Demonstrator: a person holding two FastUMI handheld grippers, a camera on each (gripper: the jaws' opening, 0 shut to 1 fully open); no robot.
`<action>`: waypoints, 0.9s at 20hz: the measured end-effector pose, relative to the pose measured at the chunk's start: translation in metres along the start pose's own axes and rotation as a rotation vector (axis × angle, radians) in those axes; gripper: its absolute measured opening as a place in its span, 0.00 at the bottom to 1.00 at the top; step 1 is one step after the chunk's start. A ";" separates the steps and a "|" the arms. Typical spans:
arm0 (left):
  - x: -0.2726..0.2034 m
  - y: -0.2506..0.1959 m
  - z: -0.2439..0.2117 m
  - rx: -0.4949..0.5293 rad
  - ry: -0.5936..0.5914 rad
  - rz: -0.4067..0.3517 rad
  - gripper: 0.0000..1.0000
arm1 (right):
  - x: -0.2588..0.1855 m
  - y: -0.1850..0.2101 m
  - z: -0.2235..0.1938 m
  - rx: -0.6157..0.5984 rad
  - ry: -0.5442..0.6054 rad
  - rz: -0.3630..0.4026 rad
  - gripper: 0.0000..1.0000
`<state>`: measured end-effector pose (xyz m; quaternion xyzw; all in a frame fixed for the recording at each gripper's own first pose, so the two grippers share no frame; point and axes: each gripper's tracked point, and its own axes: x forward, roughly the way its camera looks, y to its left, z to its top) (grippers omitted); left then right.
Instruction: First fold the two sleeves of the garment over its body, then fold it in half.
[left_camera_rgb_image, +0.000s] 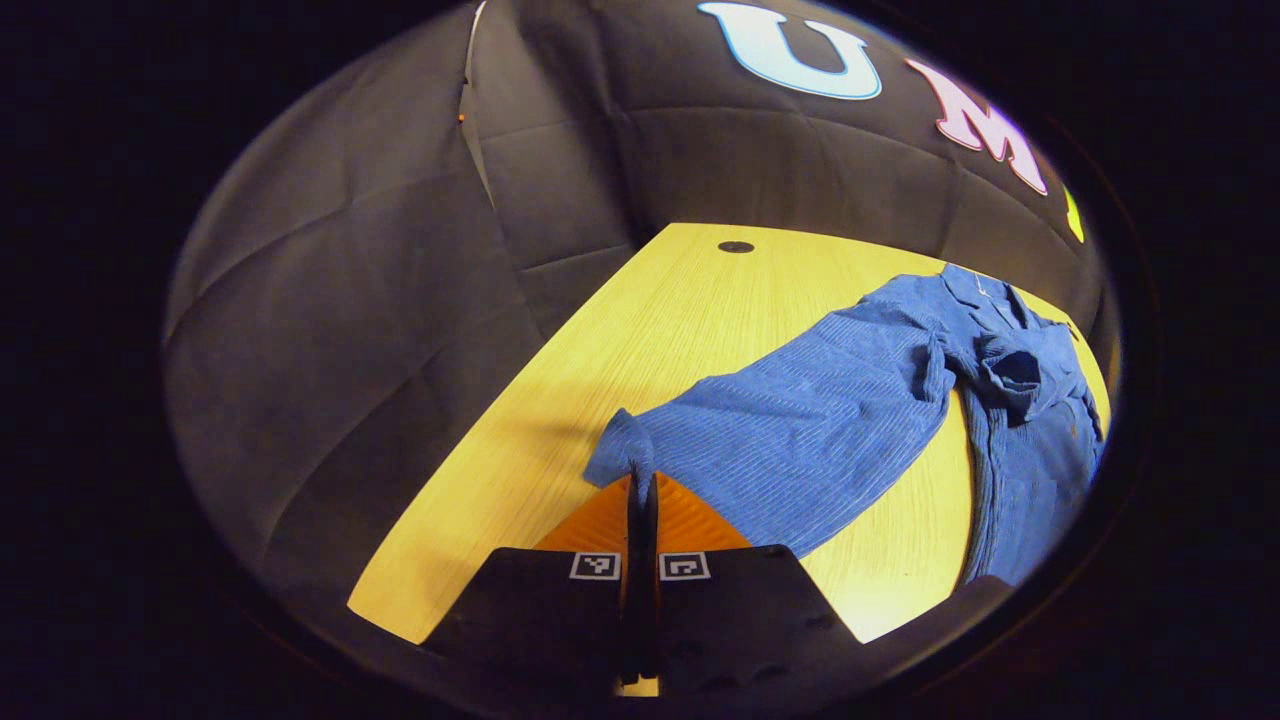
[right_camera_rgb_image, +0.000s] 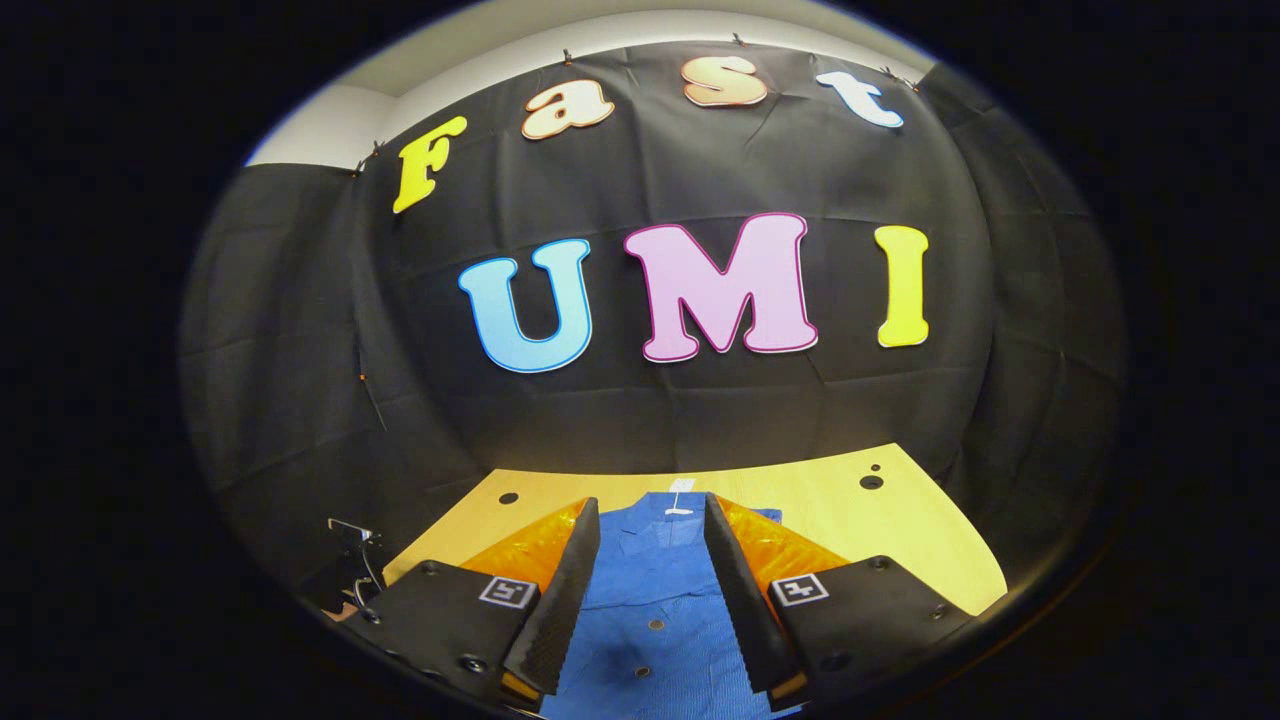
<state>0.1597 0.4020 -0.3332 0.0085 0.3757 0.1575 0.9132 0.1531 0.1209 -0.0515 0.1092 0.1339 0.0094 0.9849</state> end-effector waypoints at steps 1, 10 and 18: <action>-0.004 -0.007 0.008 -0.006 -0.018 -0.026 0.00 | -0.001 -0.002 0.000 0.008 0.001 -0.005 0.70; -0.038 -0.070 0.086 -0.040 -0.062 -0.168 0.00 | 0.003 -0.012 -0.004 0.063 0.001 0.012 0.71; -0.096 -0.199 0.165 0.010 -0.142 -0.290 0.00 | 0.008 -0.079 -0.009 0.101 0.041 0.019 0.70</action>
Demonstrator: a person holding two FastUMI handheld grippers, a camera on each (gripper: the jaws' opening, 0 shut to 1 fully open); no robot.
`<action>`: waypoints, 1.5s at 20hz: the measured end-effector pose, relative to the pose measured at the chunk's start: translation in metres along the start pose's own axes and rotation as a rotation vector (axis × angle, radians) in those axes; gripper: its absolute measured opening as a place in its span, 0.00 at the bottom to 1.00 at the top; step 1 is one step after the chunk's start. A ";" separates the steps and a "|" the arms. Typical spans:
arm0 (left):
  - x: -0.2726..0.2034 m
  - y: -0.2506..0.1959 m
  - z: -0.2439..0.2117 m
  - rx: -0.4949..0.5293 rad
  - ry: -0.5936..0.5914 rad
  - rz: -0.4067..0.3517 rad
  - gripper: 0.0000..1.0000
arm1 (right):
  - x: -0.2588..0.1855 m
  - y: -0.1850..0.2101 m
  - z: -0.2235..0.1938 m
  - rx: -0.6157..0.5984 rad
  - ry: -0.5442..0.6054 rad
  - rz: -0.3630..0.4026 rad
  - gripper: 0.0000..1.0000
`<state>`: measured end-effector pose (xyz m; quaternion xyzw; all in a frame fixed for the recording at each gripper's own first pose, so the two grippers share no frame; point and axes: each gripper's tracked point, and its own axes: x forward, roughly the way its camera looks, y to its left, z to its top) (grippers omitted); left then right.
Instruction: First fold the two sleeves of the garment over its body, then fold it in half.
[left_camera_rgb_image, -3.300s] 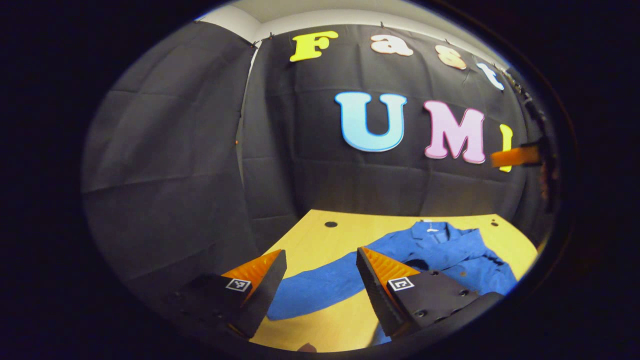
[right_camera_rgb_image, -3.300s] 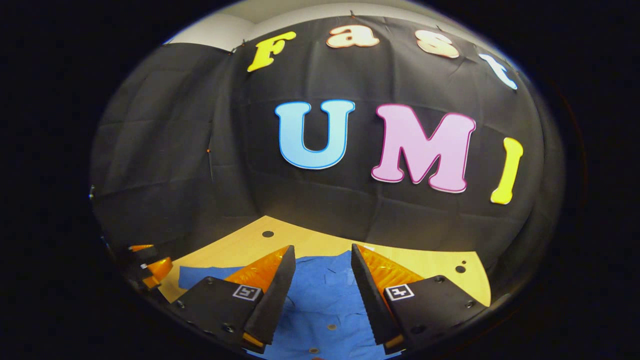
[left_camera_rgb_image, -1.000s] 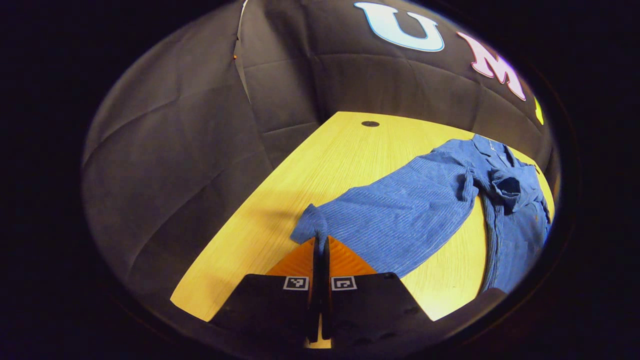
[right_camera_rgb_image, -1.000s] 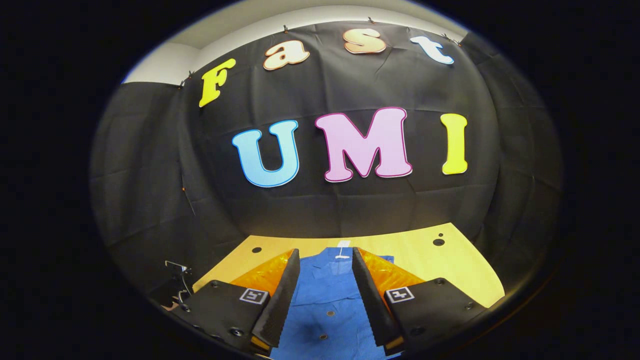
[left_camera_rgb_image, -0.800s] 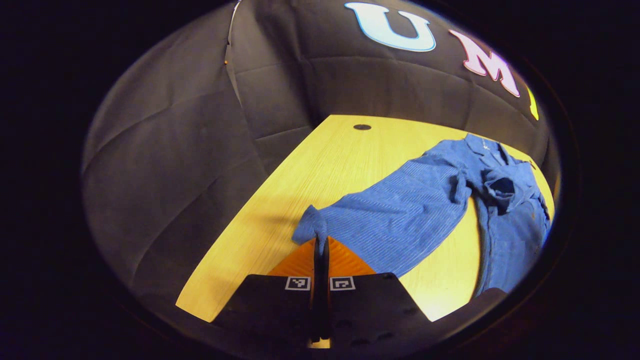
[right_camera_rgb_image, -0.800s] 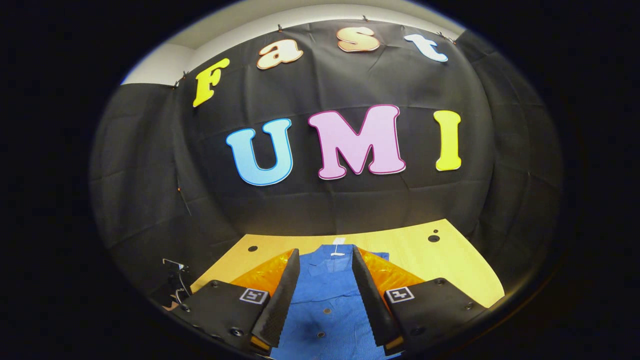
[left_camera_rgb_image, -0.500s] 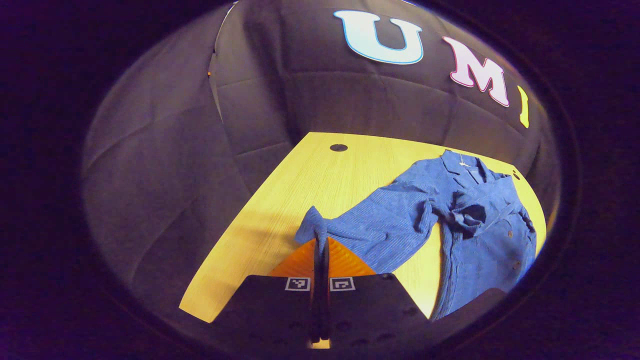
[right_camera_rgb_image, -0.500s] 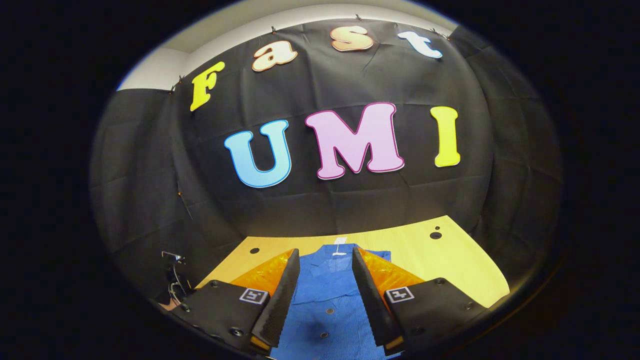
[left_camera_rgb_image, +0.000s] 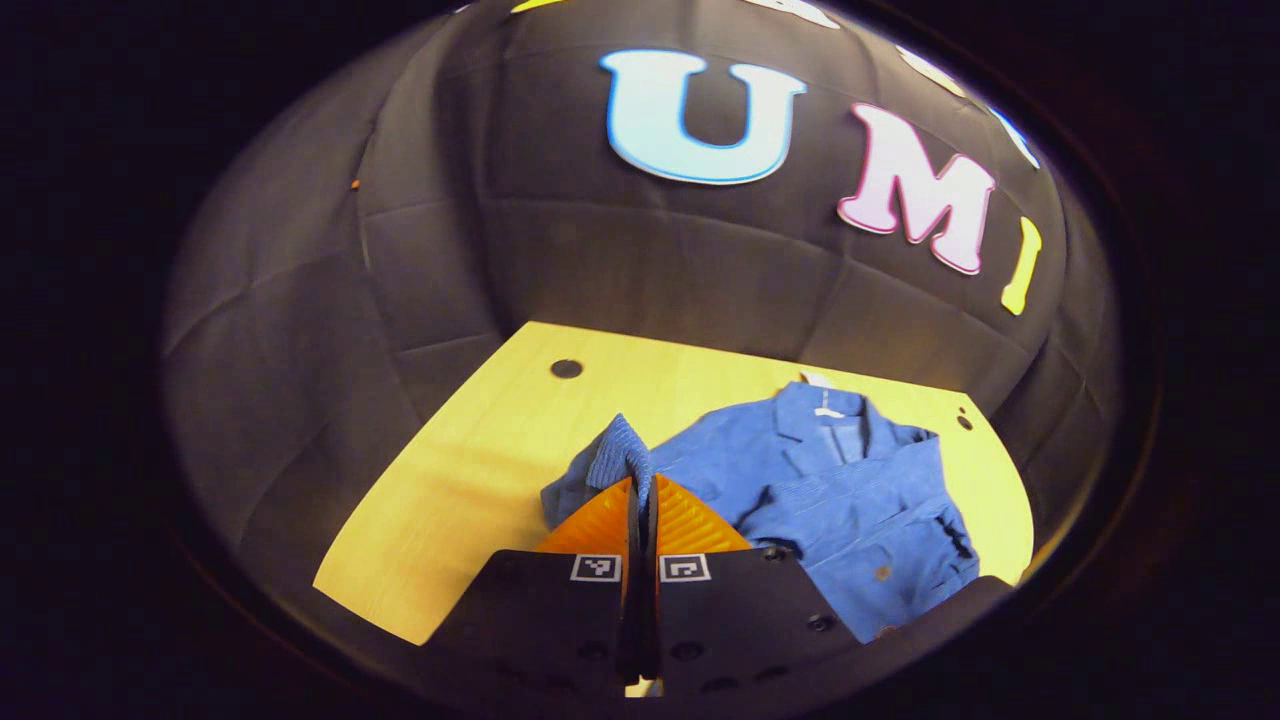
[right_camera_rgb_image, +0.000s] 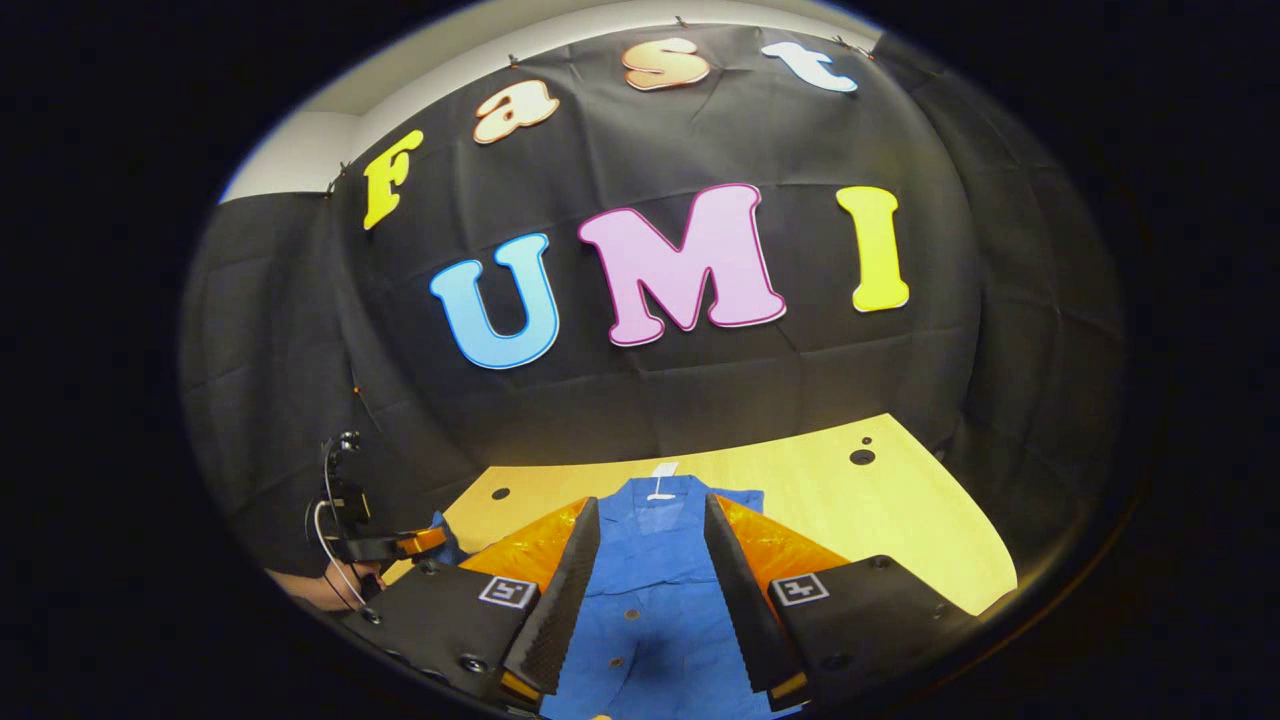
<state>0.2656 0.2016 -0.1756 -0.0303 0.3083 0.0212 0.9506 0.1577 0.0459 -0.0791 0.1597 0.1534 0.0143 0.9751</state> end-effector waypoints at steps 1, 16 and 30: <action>0.002 -0.020 0.006 0.023 0.000 -0.013 0.00 | 0.001 -0.010 0.005 0.012 -0.006 -0.002 0.70; 0.105 -0.256 -0.027 0.376 0.205 -0.108 0.00 | -0.002 -0.125 0.002 0.061 0.054 -0.090 0.71; 0.127 -0.351 -0.058 0.410 0.236 -0.331 0.11 | -0.007 -0.137 -0.012 0.050 0.099 -0.140 0.71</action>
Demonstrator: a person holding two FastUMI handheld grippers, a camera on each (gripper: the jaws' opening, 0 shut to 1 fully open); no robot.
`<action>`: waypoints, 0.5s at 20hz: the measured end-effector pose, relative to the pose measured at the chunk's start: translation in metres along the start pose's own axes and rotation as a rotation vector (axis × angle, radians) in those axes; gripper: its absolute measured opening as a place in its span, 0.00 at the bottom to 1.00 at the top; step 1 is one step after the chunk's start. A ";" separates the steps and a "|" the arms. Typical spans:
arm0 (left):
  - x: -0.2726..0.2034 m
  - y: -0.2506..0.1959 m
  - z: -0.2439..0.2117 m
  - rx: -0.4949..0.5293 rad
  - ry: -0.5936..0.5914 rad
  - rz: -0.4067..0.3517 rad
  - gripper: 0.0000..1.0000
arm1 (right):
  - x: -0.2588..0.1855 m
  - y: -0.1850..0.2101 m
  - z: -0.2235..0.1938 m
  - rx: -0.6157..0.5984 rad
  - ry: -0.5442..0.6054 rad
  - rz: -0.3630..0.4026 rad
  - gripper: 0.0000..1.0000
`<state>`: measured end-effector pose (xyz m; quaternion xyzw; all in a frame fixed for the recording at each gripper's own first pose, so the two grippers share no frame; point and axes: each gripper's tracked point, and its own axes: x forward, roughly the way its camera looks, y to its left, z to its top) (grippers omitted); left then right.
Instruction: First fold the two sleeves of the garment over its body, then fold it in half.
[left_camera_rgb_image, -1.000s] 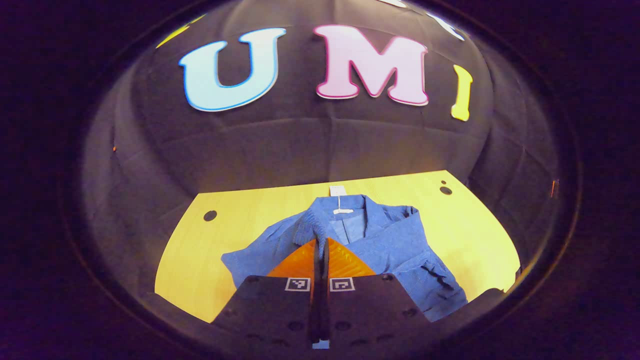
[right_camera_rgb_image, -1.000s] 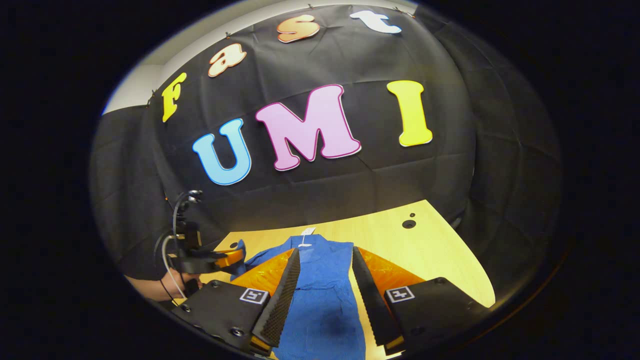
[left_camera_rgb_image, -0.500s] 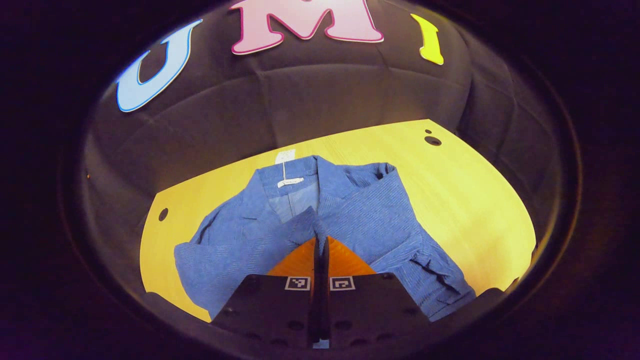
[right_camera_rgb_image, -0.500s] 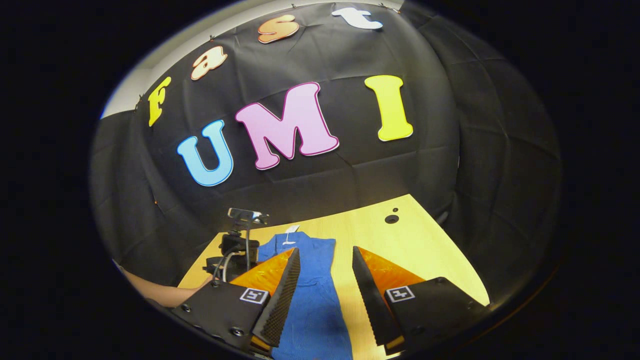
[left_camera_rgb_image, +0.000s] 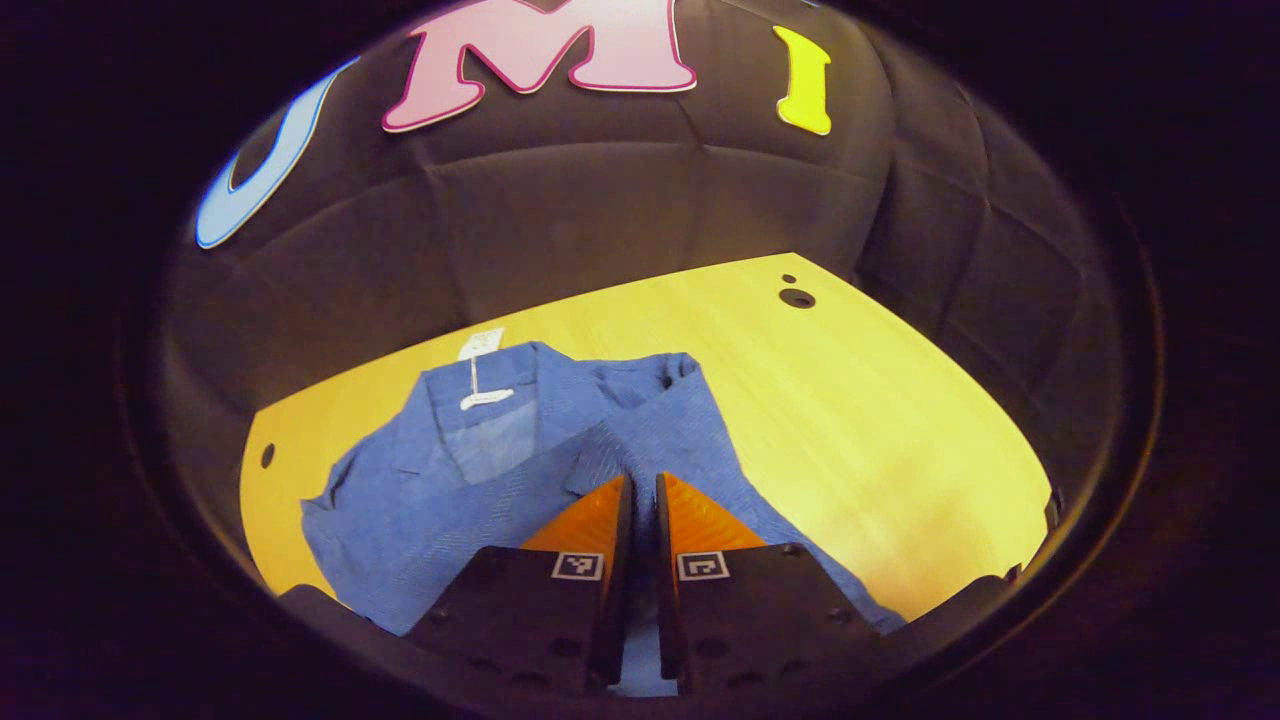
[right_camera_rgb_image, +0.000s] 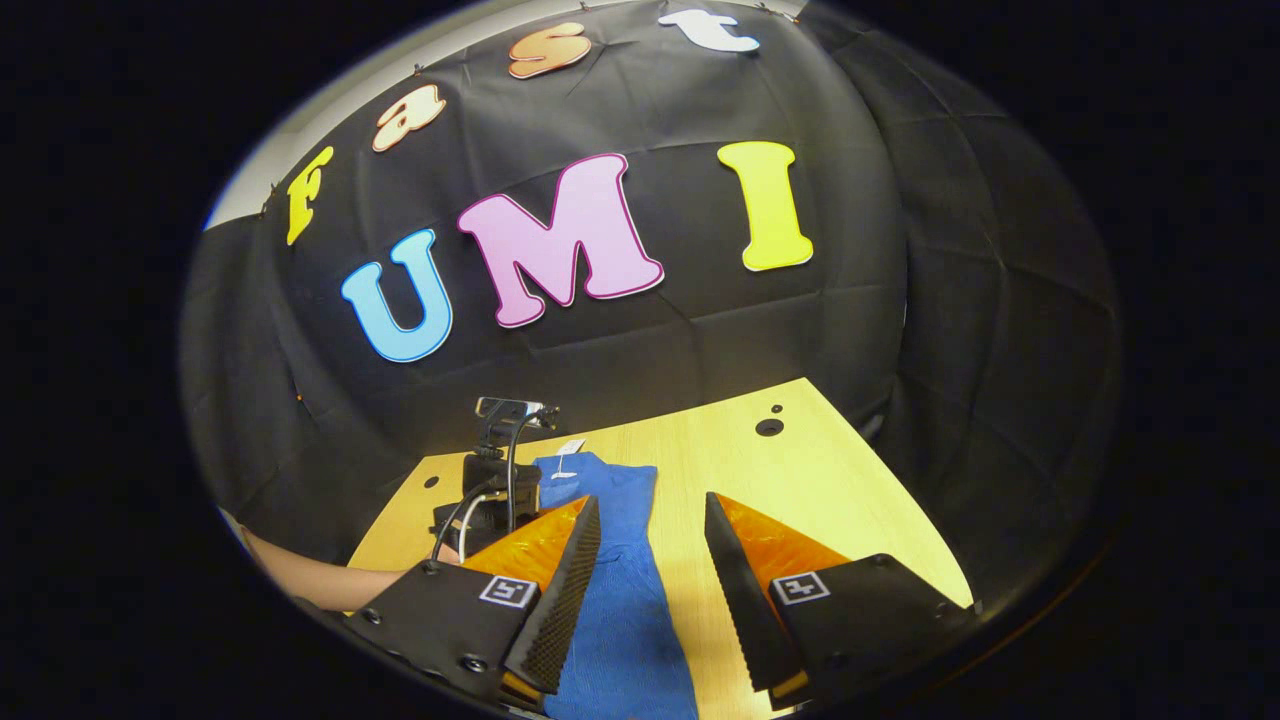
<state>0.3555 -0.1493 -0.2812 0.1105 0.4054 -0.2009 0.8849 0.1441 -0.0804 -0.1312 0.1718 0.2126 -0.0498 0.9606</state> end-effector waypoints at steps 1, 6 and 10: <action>0.001 -0.003 0.000 0.002 -0.001 -0.010 0.29 | 0.001 0.000 -0.002 -0.005 0.002 -0.001 0.71; -0.029 -0.005 0.020 -0.017 -0.133 -0.010 0.87 | 0.004 0.000 -0.010 -0.028 0.017 -0.010 0.70; -0.100 0.033 0.013 -0.094 -0.269 0.019 0.86 | 0.007 0.004 -0.035 -0.031 0.059 -0.015 0.71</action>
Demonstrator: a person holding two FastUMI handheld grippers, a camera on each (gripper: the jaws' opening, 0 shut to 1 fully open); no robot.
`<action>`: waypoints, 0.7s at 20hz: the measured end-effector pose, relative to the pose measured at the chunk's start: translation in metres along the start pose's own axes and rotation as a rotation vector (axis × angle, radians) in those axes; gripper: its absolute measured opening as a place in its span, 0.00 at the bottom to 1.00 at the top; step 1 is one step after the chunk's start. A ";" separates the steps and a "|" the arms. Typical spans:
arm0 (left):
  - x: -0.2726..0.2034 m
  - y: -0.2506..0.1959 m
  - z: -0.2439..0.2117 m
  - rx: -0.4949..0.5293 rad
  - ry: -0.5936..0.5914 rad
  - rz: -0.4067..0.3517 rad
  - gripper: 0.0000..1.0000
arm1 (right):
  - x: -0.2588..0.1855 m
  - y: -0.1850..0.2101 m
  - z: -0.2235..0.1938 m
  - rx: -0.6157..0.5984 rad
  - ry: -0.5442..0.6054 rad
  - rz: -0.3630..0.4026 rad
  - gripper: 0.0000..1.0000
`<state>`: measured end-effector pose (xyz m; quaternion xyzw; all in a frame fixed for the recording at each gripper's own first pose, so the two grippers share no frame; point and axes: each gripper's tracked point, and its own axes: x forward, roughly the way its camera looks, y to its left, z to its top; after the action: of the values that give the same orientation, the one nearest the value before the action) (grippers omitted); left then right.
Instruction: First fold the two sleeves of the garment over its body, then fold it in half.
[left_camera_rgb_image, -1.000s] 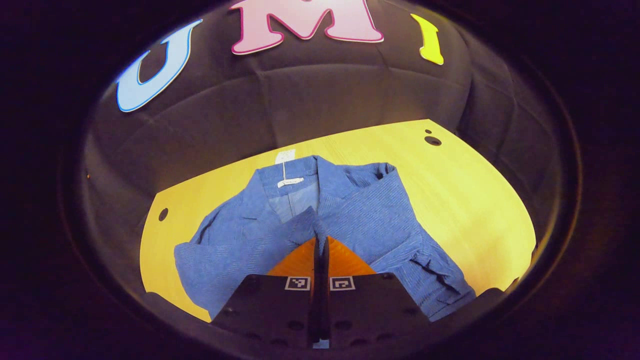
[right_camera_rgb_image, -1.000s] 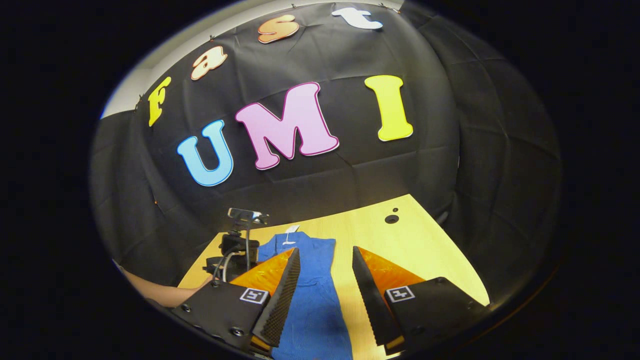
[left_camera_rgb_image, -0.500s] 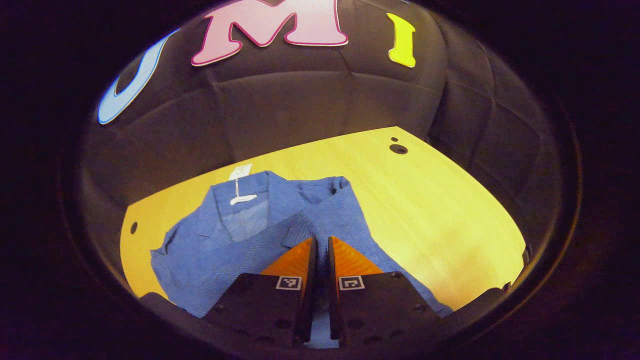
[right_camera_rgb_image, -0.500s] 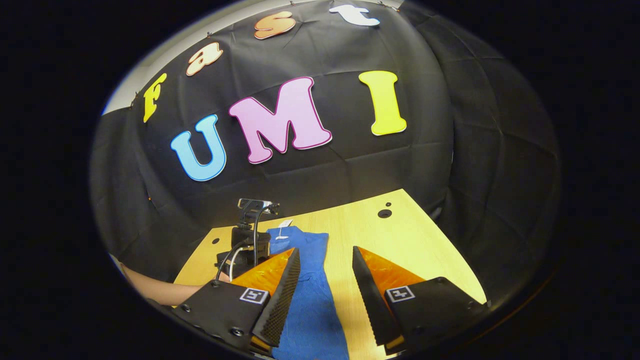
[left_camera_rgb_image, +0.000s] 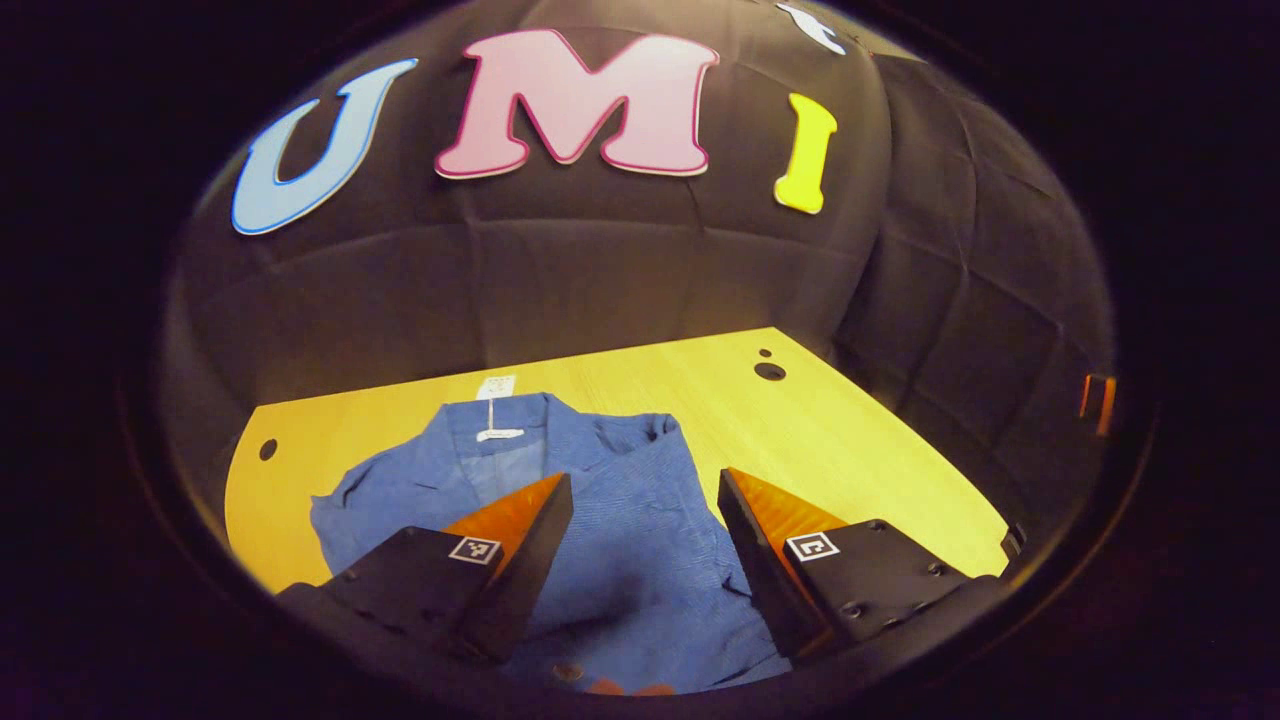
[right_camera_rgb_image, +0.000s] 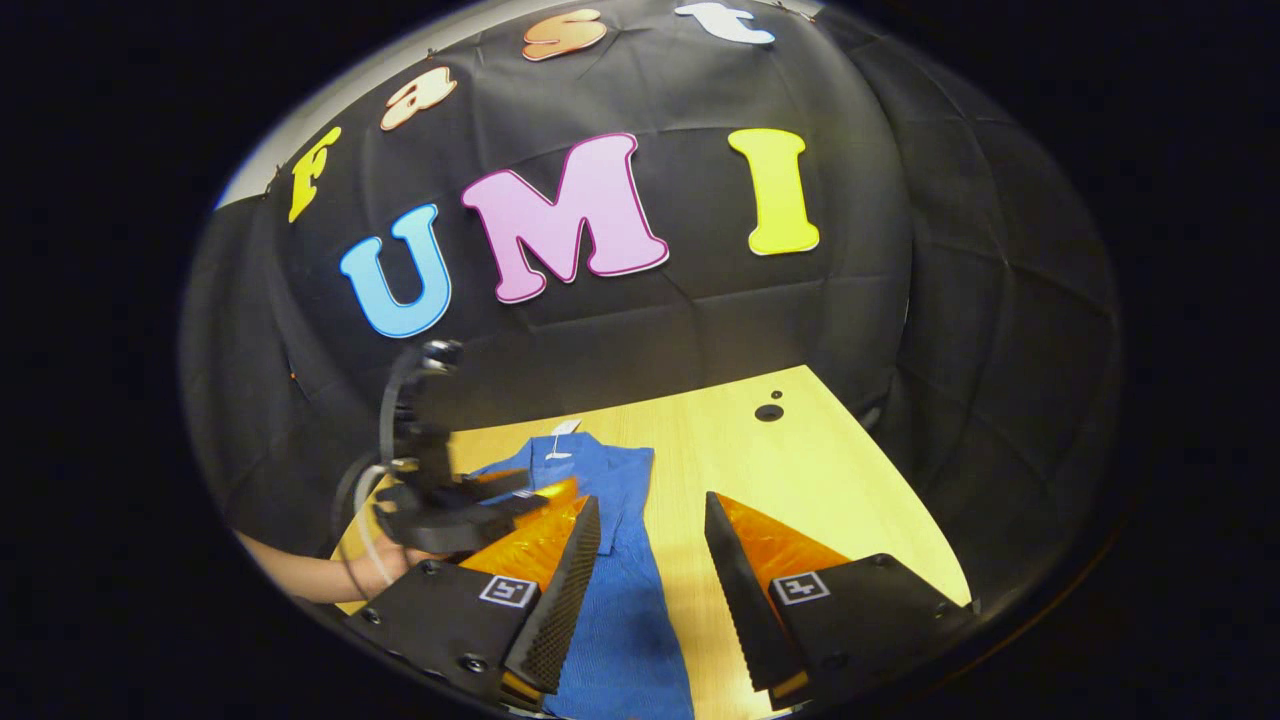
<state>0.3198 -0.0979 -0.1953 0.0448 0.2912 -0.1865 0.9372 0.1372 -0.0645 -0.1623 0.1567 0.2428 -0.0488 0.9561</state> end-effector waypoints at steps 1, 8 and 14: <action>-0.023 0.017 -0.003 -0.034 -0.026 0.019 0.86 | 0.001 0.002 -0.008 -0.002 0.013 0.003 0.71; -0.168 0.133 -0.152 -0.159 0.118 0.254 0.86 | 0.006 0.018 -0.104 0.020 0.209 0.028 0.67; -0.220 0.145 -0.270 -0.314 0.308 0.320 0.86 | -0.018 0.015 -0.207 -0.001 0.457 0.009 0.71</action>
<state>0.0632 0.1595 -0.2983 -0.0279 0.4451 0.0205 0.8948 0.0307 0.0172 -0.3218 0.1645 0.4526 -0.0076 0.8764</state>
